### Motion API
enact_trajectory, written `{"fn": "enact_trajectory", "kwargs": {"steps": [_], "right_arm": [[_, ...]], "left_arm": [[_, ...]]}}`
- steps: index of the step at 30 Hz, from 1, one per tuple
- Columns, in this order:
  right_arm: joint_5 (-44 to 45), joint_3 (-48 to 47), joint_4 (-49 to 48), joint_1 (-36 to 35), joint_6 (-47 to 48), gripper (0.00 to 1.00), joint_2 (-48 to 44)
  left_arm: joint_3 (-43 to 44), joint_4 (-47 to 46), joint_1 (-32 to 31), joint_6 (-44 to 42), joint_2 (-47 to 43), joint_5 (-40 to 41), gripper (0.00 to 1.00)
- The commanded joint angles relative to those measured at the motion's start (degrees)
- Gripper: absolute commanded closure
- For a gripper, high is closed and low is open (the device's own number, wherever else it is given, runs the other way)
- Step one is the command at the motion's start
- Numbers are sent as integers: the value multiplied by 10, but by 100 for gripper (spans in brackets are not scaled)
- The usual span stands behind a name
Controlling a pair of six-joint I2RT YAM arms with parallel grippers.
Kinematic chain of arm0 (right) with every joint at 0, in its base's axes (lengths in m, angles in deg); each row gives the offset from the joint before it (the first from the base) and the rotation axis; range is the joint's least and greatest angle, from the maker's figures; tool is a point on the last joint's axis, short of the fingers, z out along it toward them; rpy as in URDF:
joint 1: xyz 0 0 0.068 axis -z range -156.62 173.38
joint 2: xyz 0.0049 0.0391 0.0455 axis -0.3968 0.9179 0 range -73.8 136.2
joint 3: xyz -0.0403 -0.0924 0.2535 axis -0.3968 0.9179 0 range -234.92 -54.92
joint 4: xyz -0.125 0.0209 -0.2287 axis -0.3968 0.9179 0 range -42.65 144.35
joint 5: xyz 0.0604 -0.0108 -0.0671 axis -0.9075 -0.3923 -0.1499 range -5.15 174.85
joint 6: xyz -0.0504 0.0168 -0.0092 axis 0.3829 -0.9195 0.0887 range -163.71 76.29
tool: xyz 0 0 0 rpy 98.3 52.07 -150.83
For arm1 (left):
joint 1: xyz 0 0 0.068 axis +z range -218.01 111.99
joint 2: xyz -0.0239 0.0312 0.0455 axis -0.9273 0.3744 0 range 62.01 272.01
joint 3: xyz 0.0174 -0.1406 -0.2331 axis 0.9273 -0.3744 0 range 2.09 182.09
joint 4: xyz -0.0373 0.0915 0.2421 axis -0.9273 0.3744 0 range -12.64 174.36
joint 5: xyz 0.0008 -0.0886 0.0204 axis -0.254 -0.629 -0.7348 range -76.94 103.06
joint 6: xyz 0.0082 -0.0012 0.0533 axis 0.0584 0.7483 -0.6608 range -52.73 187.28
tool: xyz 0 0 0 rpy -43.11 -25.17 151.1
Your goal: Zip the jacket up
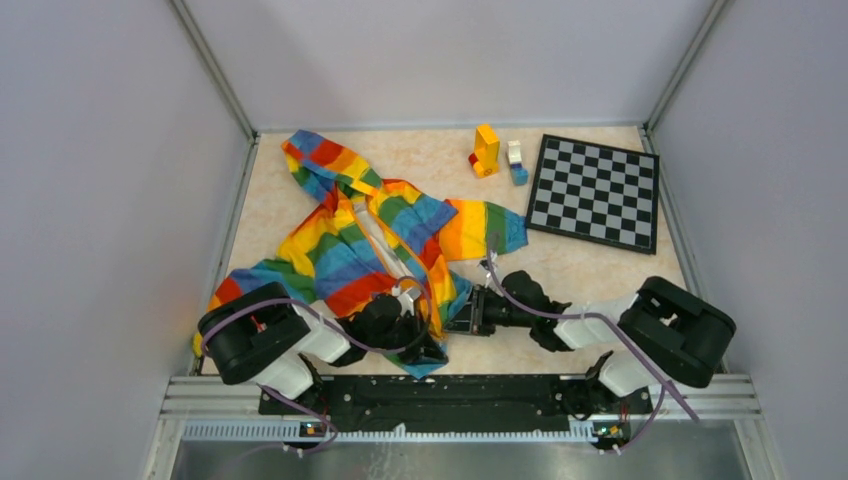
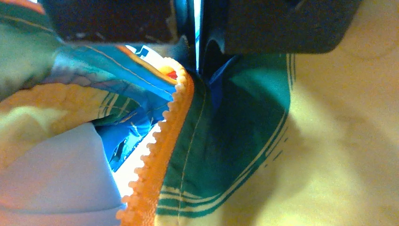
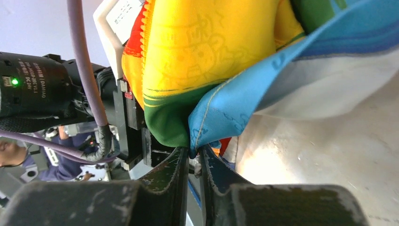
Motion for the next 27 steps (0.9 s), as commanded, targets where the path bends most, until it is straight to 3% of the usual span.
{"fn": "enact_trajectory", "kwargs": {"steps": [1, 9, 21, 27], "right_arm": [[33, -14, 76, 2, 38, 85, -58], [25, -8, 98, 4, 45, 83, -89], [59, -12, 225, 6, 69, 56, -195], [86, 6, 320, 7, 75, 52, -302]], "left_arm": [[9, -12, 1, -8, 12, -13, 100], [18, -31, 1, -11, 39, -20, 100], [13, -80, 0, -2, 80, -30, 100], [16, -96, 0, 0, 93, -35, 100]]}}
